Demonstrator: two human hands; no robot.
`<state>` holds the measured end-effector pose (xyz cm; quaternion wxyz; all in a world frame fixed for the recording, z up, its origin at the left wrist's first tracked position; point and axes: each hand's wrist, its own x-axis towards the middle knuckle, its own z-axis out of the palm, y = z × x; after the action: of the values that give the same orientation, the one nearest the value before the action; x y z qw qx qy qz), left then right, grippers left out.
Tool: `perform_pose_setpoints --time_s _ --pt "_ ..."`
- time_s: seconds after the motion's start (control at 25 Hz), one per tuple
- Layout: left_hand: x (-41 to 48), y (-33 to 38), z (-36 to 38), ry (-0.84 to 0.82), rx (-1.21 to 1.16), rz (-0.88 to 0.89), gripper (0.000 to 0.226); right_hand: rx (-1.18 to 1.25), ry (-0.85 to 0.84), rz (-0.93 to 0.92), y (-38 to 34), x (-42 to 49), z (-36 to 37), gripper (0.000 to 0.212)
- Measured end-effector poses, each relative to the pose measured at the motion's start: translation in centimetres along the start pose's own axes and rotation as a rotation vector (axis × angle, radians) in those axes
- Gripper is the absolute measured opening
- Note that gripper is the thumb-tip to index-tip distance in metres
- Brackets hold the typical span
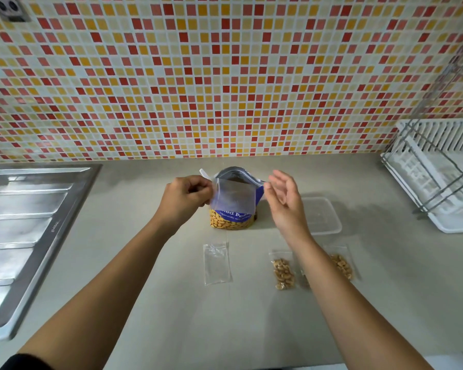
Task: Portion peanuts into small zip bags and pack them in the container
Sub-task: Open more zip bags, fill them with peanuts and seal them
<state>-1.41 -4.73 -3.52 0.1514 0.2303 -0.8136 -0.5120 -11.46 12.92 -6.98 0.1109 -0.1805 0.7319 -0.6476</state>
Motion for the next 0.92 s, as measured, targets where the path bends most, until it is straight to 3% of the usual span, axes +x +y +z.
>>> perform_pose_setpoints --time_s 0.12,0.24,0.72,0.8,0.92 --pt "0.9 1.0 0.0 -0.074 -0.001 -0.006 0.013 -0.519 -0.177 -0.459 -1.8 0.5 -0.6 0.069" --pt "1.7 1.7 0.6 -0.142 -0.001 -0.011 0.012 -0.820 -0.289 -0.553 -2.9 1.3 0.1 0.089" --pt "3.3 2.4 1.9 -0.131 0.133 0.038 0.008 -0.610 -0.256 -0.489 -1.9 3.6 0.7 0.054" --pt "3.2 2.2 1.7 0.006 0.156 0.076 0.015 -0.582 -0.230 -0.481 -1.5 4.0 0.5 0.051" --pt "3.7 1.3 1.1 0.382 0.305 0.109 0.029 -0.568 -0.192 -0.432 -0.7 4.3 -0.1 0.050"
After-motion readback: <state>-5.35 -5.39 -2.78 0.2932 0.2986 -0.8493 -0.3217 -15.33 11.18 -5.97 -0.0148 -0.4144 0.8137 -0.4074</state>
